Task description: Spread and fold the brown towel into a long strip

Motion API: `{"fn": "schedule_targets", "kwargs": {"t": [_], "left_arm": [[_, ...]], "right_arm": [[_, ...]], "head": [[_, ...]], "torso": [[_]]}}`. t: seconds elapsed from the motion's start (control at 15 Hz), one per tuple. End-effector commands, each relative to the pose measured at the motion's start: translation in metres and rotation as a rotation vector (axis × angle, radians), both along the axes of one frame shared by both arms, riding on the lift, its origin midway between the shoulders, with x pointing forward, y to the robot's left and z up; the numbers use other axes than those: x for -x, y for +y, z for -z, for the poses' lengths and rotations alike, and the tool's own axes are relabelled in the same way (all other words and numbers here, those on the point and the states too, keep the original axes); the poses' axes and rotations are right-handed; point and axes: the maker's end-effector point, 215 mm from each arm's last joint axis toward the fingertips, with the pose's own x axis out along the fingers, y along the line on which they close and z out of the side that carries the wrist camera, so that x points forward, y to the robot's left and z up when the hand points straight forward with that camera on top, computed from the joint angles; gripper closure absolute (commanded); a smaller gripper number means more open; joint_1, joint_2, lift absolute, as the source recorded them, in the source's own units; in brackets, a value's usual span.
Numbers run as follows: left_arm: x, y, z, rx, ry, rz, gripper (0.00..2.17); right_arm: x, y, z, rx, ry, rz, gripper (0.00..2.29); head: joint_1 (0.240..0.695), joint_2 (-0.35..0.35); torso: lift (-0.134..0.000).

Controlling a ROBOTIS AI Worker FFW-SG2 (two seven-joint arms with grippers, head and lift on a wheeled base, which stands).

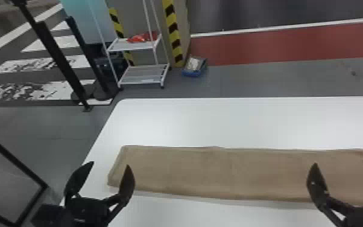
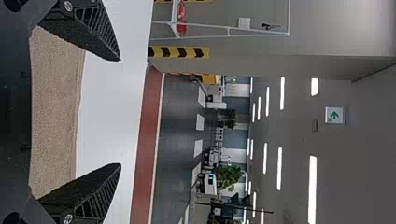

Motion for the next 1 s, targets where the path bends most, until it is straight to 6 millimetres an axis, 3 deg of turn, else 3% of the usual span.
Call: {"fn": "schedule_targets", "kwargs": {"t": [0.0, 0.93], "left_arm": [[0.0003, -0.0028, 0.0008, 0.002, 0.002, 0.011, 0.07], [0.0021, -0.0046, -0.0004, 0.002, 0.003, 0.018, 0.07]], "right_arm": [[-0.0008, -0.0008, 0.002, -0.001, 0.006, 0.006, 0.08], [-0.0033, -0.0015, 0.0026, -0.006, 0.0, 0.018, 0.08]], "head": [[0.695, 0.26], [0.695, 0.25]], "torso": [[-0.112], [-0.112]]}}
